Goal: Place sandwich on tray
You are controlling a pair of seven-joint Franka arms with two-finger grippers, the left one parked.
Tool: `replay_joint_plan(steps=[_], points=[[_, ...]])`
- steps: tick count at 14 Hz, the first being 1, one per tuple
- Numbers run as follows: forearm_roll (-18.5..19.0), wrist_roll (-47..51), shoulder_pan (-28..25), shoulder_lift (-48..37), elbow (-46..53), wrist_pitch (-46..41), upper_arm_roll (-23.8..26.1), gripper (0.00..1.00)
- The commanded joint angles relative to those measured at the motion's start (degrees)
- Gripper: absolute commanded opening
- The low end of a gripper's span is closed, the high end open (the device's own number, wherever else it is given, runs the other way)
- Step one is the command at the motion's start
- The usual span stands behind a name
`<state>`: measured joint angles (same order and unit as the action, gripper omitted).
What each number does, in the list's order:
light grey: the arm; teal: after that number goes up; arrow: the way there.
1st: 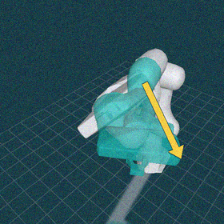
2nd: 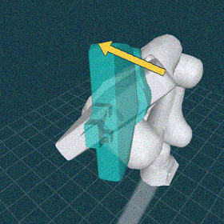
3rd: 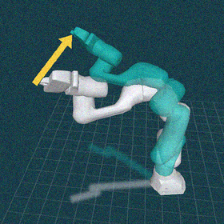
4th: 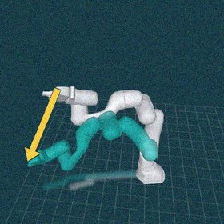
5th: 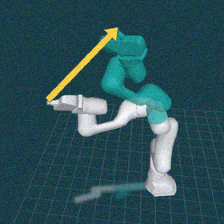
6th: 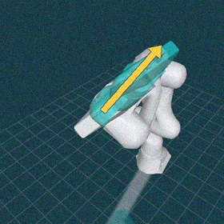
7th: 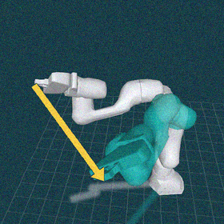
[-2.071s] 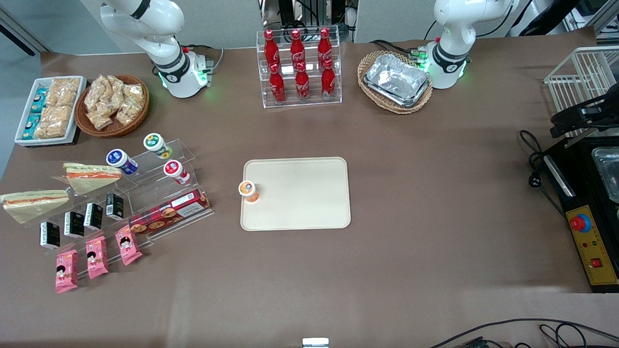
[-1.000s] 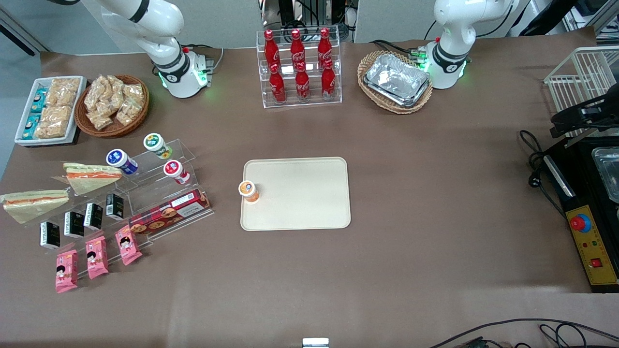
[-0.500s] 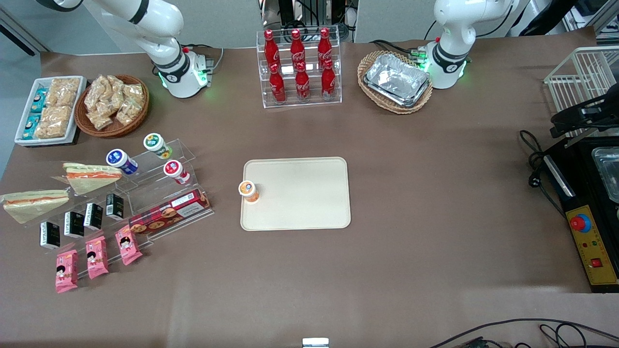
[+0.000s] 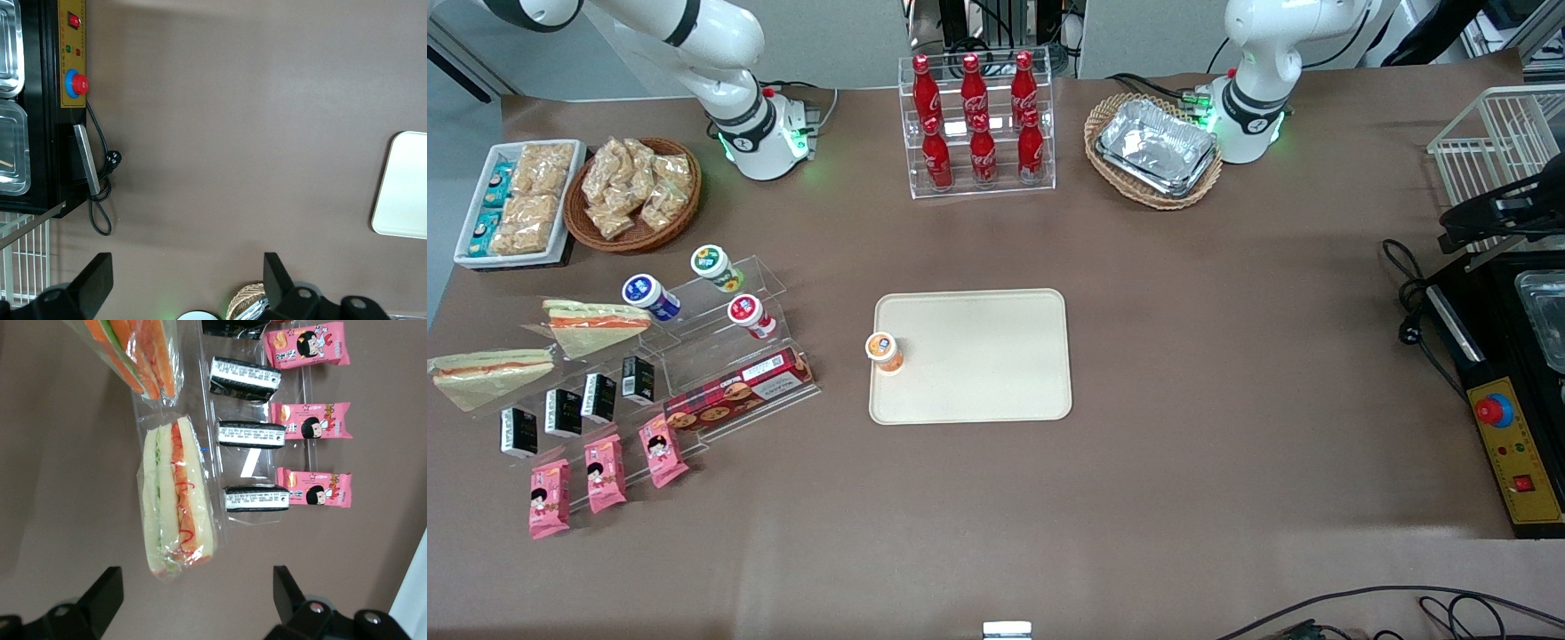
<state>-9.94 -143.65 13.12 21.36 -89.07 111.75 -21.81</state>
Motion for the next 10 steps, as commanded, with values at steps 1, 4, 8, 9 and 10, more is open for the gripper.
replay_joint_plan(steps=[1,4,8,9,10], points=[[-1.6,-1.4,0.5,-0.4,-2.9,2.6,0.2,1.00],[-1.6,-1.4,0.5,-0.5,-4.0,3.6,0.2,1.00],[-1.6,-1.5,0.4,-0.6,-5.4,5.7,0.3,1.00],[-1.6,-1.5,0.4,-0.4,-5.5,6.0,0.4,1.00],[-1.7,-1.6,0.4,-0.4,-5.8,6.6,0.4,1.00]])
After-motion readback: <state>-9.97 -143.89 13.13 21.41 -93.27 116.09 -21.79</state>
